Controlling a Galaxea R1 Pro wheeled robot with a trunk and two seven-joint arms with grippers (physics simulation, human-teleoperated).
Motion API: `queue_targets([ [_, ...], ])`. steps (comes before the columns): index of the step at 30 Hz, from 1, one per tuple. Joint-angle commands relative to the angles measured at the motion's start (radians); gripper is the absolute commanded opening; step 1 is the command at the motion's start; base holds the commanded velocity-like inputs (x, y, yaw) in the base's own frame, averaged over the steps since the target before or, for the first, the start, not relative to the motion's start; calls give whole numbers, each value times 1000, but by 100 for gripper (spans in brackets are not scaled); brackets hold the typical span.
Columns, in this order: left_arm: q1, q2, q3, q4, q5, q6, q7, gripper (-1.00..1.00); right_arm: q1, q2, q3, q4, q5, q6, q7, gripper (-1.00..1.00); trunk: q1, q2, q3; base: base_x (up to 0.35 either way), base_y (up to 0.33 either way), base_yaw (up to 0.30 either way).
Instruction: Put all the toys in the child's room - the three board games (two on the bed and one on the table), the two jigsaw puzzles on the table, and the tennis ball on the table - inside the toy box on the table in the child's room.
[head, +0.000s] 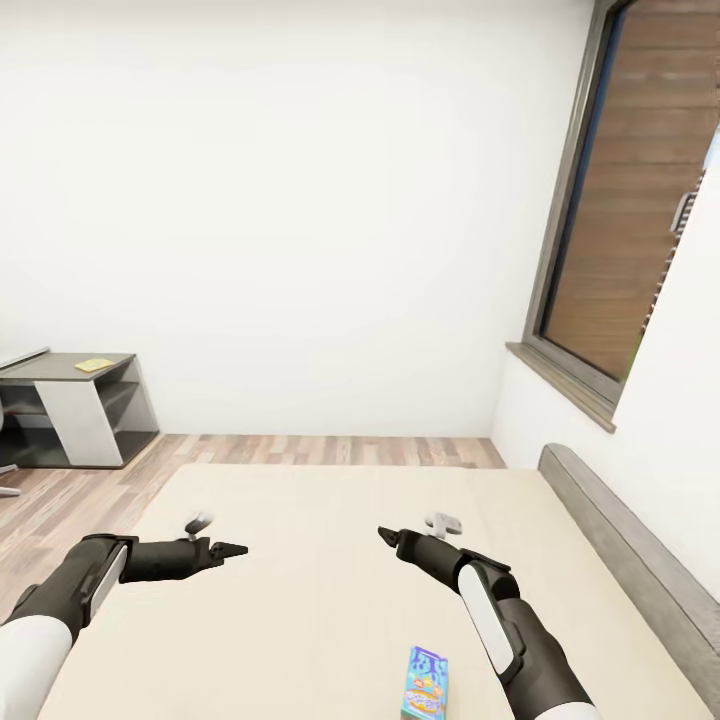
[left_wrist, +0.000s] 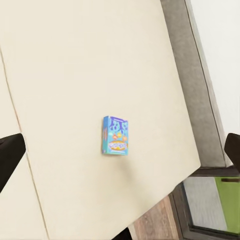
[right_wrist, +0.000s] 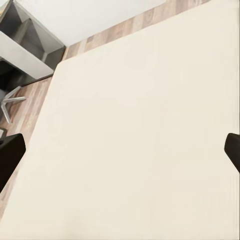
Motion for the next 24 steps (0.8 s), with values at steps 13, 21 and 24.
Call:
queue_targets([
  [13,0,0,4,0,-4,9,-5,100,-1,0,-1,0,-1,4,2,100,0,-1,-1,0,-62,0],
  [21,0,0,5,0,-5,9,-5,100,0,0,-1,0,-2,3,2,100,0,-1,-1,0,-1,0],
  [24,0,0,5,0,-5,10,-5,100,1,-1,-1,0,-3,3,3,100,0,-1,-1,0,2,0],
])
